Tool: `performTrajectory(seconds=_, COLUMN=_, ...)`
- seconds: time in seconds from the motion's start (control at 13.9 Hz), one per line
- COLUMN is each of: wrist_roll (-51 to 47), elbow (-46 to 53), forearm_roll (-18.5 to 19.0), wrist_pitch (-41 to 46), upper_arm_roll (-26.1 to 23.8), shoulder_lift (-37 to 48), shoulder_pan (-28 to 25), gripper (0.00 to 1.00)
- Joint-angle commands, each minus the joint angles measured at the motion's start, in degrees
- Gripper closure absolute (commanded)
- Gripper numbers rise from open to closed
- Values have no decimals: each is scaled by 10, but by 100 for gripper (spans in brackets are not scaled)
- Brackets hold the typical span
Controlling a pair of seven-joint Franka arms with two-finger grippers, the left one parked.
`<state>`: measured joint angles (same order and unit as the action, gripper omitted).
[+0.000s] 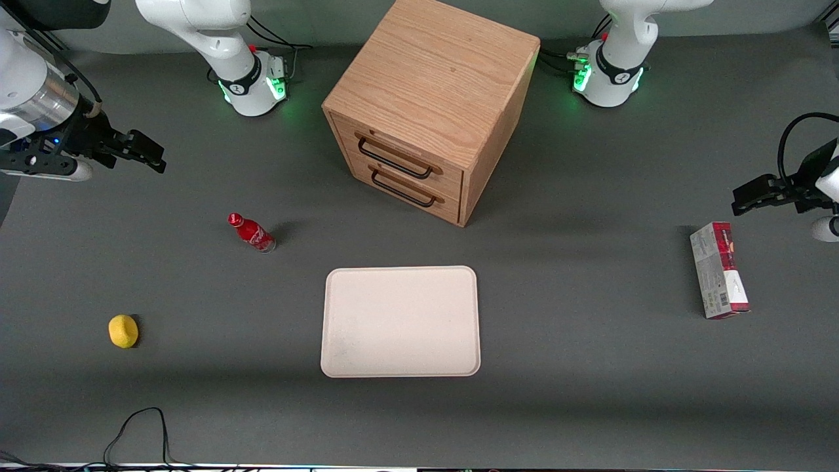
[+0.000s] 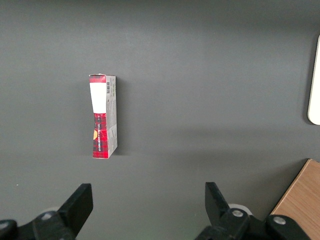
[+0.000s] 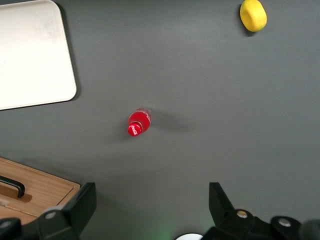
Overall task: Open upper drawer
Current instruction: 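Move the right gripper to the upper drawer's black handle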
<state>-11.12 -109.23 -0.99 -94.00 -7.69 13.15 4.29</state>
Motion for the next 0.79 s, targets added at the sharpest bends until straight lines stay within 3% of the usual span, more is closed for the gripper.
performTrajectory(seconds=0.0, wrist_roll=15, elbow=11, forearm_roll=-15, wrist_pitch=15, upper_arm_roll=6, shoulder_lift=5, shoulder_pan=-3, gripper=0)
performTrajectory(seconds=0.36, wrist_roll=4, elbow=77, forearm_roll=-15, wrist_pitch=23, upper_arm_roll=-21, shoulder_lift=-52, shoulder_pan=-4, gripper=0)
performTrajectory(seconds=0.72, wrist_roll=1, elbow=222, forearm_roll=-13, wrist_pitch=92, upper_arm_roll=-140, shoulder_lift=-167, shoulder_pan=-5, gripper=0)
